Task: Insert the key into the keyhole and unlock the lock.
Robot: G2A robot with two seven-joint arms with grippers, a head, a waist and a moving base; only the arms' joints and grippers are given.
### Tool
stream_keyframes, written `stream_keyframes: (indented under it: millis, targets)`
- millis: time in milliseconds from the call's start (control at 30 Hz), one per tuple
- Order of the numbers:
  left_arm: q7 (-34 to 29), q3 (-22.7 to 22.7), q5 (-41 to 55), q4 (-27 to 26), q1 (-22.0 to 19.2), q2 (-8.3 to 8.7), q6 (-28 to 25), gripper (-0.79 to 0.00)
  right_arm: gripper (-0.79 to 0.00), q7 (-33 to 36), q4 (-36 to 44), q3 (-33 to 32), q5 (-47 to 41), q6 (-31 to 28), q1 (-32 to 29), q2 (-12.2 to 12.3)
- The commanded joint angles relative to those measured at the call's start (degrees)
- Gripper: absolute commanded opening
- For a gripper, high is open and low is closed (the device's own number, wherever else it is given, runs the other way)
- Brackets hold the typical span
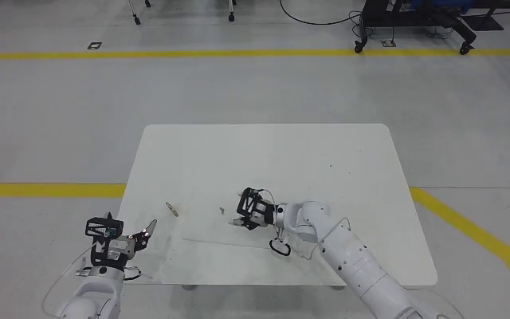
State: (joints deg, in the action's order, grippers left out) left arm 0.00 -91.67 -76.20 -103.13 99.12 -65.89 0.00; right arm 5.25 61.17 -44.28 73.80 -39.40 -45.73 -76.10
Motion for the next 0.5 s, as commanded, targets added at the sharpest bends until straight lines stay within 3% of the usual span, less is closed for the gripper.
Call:
stream_keyframes:
  millis: [0, 200, 467]
  targets:
    - [0.0, 0.0, 0.0, 0.0, 0.0, 0.0, 0.0, 0.0, -0.394, -0.3, -2.0, 1.3, -0.7, -1.7, 1.2, -0.7]
    - [0.0, 0.0, 0.0, 0.0, 0.0, 0.0, 0.0, 0.0, -0.351, -1.4, -6.6, 4.4, -0.9, 0.8, 3.5, -2.9]
    - [0.0, 0.0, 0.0, 0.0, 0.0, 0.0, 0.0, 0.0, -0.394, -7.3, -9.9, 7.2, 1.9, 5.3, 4.6, -5.0]
